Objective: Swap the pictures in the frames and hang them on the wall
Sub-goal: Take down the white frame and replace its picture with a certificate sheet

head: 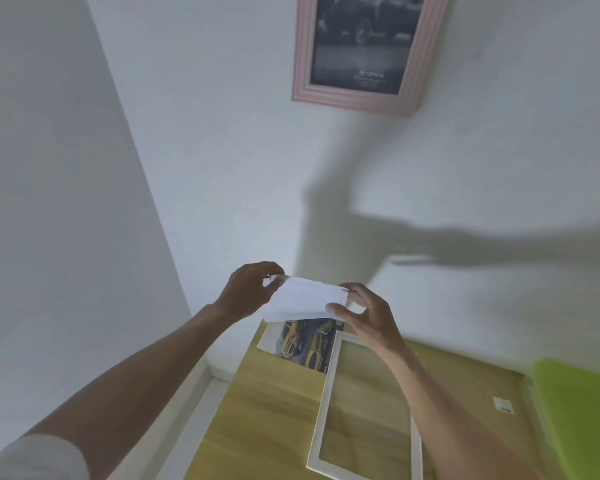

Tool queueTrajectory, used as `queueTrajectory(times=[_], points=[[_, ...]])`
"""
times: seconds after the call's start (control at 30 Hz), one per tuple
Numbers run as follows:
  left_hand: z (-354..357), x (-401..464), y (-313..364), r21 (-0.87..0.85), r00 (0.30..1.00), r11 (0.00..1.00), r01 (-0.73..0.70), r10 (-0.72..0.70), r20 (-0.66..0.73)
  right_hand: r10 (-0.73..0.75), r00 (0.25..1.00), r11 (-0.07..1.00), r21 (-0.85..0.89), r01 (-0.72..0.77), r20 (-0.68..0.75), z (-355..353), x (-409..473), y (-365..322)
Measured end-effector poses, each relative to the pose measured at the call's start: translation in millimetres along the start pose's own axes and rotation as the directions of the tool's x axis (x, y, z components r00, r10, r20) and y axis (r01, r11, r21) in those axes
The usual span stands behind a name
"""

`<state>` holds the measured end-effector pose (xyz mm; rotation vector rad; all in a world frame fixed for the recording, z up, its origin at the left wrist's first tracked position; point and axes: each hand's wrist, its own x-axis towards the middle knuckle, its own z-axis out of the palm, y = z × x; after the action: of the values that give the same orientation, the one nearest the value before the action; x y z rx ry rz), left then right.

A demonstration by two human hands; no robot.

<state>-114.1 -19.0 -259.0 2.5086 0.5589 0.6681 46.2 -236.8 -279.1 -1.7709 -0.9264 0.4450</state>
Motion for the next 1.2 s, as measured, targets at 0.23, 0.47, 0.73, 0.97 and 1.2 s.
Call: queueTrajectory(times=[0.23, 0.47, 0.73, 0.97, 1.2], points=[[-30, 22, 18, -0.073, 0.998, 0.996, 0.047, -0.045, 0.033, 0.066, 0.953, 0.957, 0.288, 0.023, -0.297, -26, 15, -25], [-32, 27, 46, -0.668, 0.964, 0.701, 0.248, -0.247, 0.098, 0.194, 0.897, 0.901, 0.433, -0.003, -0.397, -49, 22, -32], [-8, 23, 41, -0.819, 0.932, 0.484, 0.309, -0.325, 0.160, 0.325, 0.935, 0.892, 0.374, -0.252, -0.145, -46, -16, 0], [43, -1, 32, -0.589, 0.823, 0.583, 0.560, -0.309, 0.476, 0.442, 0.871, 0.854, 0.397, -0.336, -0.212, -48, -47, 40], [103, -21, 40, -0.501, 0.757, 0.592, 0.632, -0.331, 0.564, 0.572, 0.772, 0.820, 0.211, -0.532, -0.278, -54, -84, 93]])
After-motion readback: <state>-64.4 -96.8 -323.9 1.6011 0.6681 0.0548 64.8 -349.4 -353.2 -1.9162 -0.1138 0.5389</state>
